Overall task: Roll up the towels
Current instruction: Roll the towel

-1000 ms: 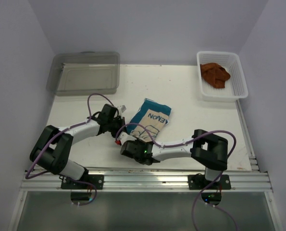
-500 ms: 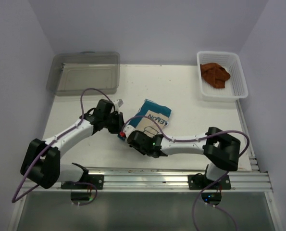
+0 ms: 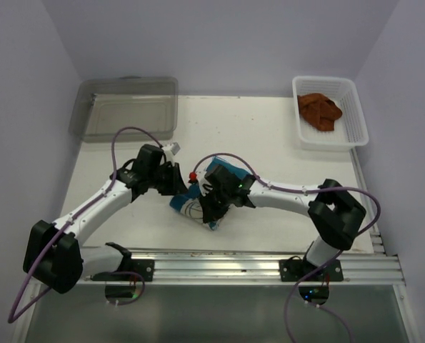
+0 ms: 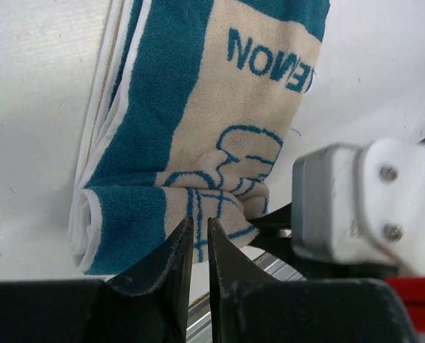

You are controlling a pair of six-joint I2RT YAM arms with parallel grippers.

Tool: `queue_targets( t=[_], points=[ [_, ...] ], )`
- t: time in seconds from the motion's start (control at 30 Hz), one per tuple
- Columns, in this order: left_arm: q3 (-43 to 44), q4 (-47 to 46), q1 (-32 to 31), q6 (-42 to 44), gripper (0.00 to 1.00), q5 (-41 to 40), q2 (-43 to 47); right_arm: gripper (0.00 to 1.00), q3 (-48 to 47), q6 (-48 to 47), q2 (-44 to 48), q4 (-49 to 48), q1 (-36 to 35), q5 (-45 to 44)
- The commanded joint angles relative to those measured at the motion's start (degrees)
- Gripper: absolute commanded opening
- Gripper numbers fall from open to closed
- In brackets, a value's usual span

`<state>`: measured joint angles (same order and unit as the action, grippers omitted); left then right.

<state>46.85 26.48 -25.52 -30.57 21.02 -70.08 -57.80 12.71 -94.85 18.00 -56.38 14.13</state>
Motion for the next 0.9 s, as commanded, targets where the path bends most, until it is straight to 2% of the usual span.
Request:
queue_targets(
  t=[0.0,0.07,0.3,0.6,0.87],
  points=[
    [-2.28,1.21,0.21,1.30,0.17,0.60,1.96,0.00,-3.37,3.72,-2.00,2.56,4.24,16.61],
    [-3.34,1.12,0.21,0.95,0.17,0.78,2.76,0.00,-3.90,4.69,-4.11,2.48,5.83,22.22],
    [-5.89,1.99,0.21,0.33,0.17,0.78,6.97,0.00,-3.64,8.73,-8.77,-1.03,10.06,32.18],
    [-10.64,1.03,-0.41,-0.90,0.15,0.96,7.16,0.00,-3.29,11.10,-12.99,-2.26,12.70,35.26],
    [-9.68,-2.13,-1.02,-1.43,0.14,-0.28,4.88,0.00,-2.58,12.07,-15.36,-4.11,13.58,36.40]
  ],
)
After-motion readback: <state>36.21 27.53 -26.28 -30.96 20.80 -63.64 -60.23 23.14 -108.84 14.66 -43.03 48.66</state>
